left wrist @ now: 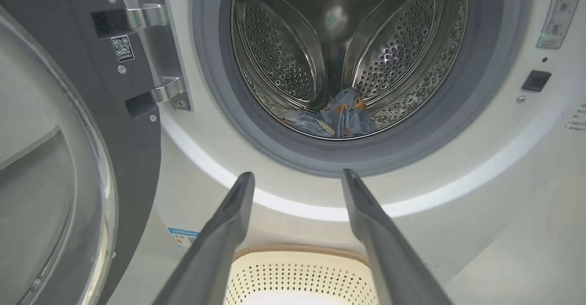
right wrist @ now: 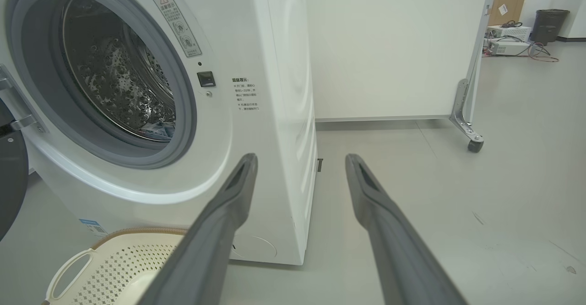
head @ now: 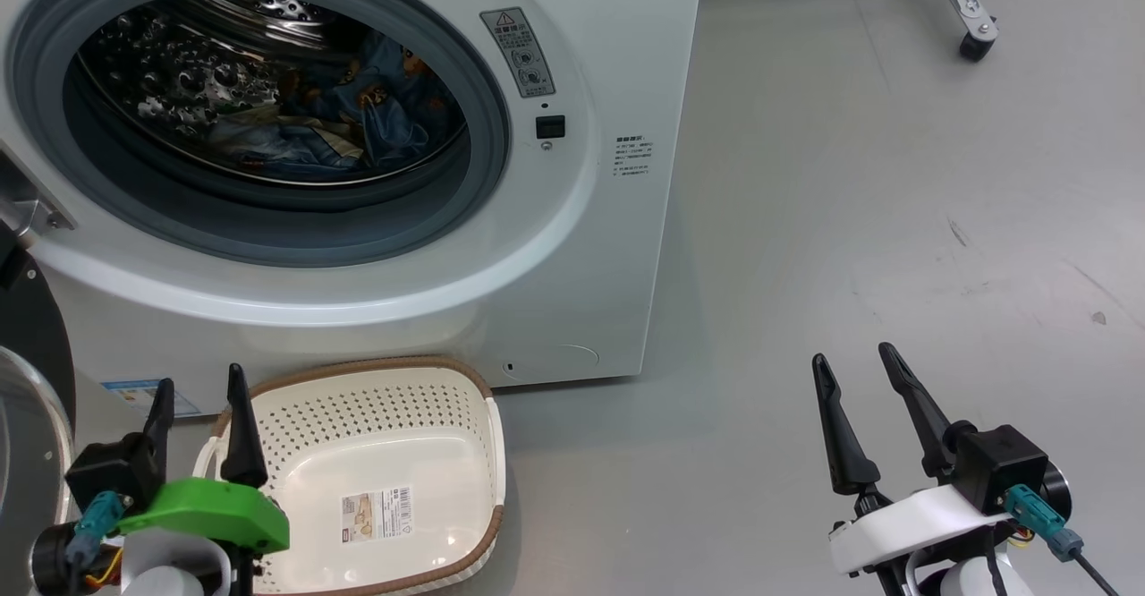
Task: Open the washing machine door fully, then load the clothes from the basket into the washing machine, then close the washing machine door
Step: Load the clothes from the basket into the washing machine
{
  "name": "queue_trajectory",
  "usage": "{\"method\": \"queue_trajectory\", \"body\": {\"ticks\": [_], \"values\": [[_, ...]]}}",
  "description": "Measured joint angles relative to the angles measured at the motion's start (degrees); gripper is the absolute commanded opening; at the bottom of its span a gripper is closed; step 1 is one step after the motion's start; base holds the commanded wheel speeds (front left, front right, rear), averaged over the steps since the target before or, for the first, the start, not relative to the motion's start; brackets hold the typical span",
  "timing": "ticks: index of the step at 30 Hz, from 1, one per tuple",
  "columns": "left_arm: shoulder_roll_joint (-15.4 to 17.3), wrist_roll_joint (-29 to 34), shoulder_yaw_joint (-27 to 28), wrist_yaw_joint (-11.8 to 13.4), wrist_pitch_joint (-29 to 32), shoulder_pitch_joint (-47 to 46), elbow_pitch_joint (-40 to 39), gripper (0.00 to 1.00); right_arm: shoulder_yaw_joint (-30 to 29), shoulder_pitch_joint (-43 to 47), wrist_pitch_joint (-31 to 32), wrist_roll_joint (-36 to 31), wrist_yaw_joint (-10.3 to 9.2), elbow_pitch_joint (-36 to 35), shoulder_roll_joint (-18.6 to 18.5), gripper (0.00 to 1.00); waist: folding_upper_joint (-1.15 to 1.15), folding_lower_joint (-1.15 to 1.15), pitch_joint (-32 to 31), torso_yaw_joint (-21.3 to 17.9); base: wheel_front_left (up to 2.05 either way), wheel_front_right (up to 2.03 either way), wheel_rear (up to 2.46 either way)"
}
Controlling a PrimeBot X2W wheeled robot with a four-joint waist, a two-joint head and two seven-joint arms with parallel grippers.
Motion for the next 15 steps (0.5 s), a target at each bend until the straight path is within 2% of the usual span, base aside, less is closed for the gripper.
{"method": "queue_trajectory", "body": {"ticks": [10,13,15], "values": [[-0.3,2.2,-1.9,0.1,0.0,7.1,-4.2,1.00,-0.7,0.2,0.0,-0.4,0.19,0.0,0.0,1.00,0.00,0.00,-0.5,0.6,0.00,0.00,0.00],[-0.3,2.6,-2.1,0.6,0.0,8.6,-5.3,1.00,-0.9,0.2,0.0,-0.4,0.47,0.0,0.0,1.00,0.00,0.00,-0.9,0.8,0.00,0.00,0.00],[-0.3,2.9,-1.6,1.9,0.0,9.6,-7.2,1.00,-0.8,0.2,0.0,-0.4,0.47,0.0,0.0,1.00,0.00,0.00,-1.4,0.9,0.00,0.00,0.00]]}}
